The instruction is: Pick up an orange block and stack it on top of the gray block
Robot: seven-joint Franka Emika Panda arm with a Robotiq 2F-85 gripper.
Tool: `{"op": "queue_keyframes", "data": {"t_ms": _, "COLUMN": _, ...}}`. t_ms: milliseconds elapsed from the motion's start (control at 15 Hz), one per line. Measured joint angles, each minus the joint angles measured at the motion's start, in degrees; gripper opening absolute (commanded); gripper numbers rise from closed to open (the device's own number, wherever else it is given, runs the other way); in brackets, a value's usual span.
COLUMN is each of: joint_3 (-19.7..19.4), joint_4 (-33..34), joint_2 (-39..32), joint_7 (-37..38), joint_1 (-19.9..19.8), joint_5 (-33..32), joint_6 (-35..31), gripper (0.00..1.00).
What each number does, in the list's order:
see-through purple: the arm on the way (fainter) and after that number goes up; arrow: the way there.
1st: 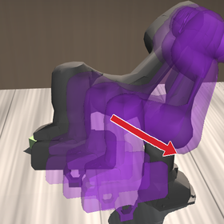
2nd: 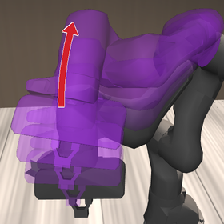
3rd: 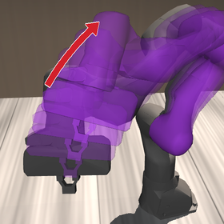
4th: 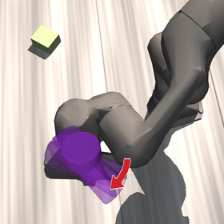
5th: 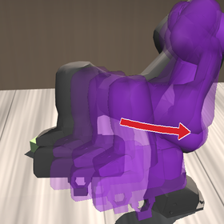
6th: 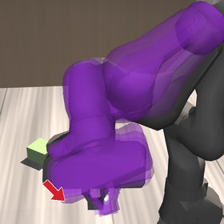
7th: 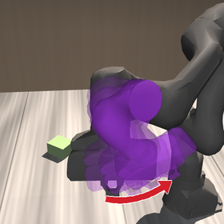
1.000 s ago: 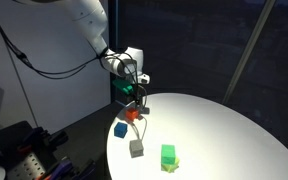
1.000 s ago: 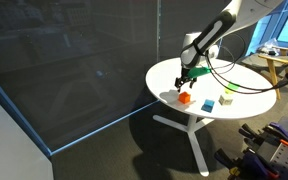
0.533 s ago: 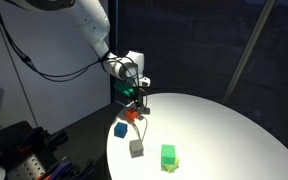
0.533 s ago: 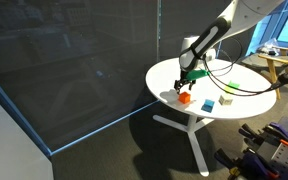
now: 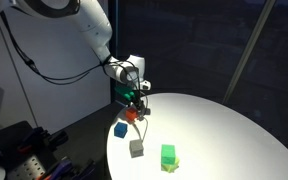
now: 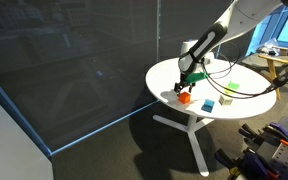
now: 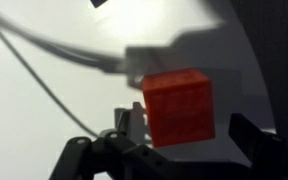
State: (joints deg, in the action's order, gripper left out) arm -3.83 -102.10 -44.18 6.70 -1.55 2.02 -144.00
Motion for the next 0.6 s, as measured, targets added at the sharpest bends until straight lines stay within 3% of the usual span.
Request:
{"op": "queue_keyframes", "data": {"t_ms": 267, "joint_3": -0.1, "joint_4": 0.6, "joint_2": -0.9, "joint_7": 0.0, "joint_1": 0.0, "joint_5": 0.0, "joint_6": 0.0, "gripper": 0.96}}
{"op": "queue_keyframes", "data": {"t_ms": 333, "joint_3": -0.1, "joint_4": 0.7, "joint_2": -1.0, "joint_7": 0.0, "joint_1": 0.0, "joint_5": 0.0, "joint_6": 0.0, "gripper": 0.73}}
{"op": "queue_keyframes", "data": {"t_ms": 467, "joint_3": -0.1, "joint_4": 0.8, "joint_2": -1.2, "joint_7": 0.0, "joint_1": 0.0, "joint_5": 0.0, "joint_6": 0.1, "gripper": 0.7}}
{"op": "queue_keyframes", "data": {"t_ms": 600, "joint_3": -0.1, "joint_4": 0.8, "joint_2": -1.3, "joint_7": 0.0, "joint_1": 0.0, "joint_5": 0.0, "joint_6": 0.1, "gripper": 0.54}}
